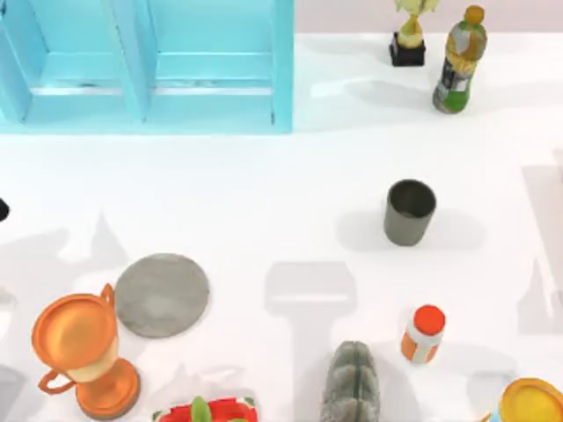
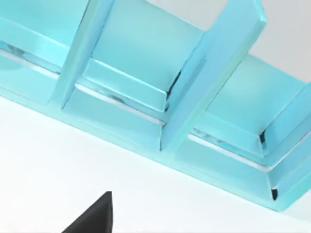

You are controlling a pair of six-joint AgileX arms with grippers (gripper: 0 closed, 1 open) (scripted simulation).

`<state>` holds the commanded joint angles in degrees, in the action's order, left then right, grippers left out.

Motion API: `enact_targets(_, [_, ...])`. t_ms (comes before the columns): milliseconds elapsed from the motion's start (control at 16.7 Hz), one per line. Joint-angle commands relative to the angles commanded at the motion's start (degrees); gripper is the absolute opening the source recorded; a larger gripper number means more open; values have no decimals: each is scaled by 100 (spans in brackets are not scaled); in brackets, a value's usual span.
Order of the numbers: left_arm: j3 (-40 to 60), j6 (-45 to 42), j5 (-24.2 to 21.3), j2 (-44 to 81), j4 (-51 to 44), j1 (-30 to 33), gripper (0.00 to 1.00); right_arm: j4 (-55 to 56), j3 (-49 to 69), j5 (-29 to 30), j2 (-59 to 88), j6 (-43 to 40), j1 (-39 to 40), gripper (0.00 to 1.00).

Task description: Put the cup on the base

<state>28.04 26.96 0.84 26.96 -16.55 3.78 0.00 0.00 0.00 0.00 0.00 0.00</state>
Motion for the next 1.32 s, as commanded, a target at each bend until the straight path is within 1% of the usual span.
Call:
enact_targets(180, [1600, 1500, -29, 1553, -915, 314, 100, 0, 0, 0, 0, 0, 0, 100])
enact_targets(420, [3994, 3703, -152, 3897, -2259, 886, 100, 0, 0, 0, 0, 0, 0, 100])
enact_targets(840, [8239, 7401, -608, 8002, -4564, 2230, 100, 0, 0, 0, 0, 0, 0, 100])
enact_targets(1080, [10295, 9062, -947, 9974, -5627, 3051, 100, 0, 0, 0, 0, 0, 0, 100])
enact_targets(1320, [11778, 10185, -1241, 11403, -6356, 3717, 100, 0, 0, 0, 0, 0, 0, 100])
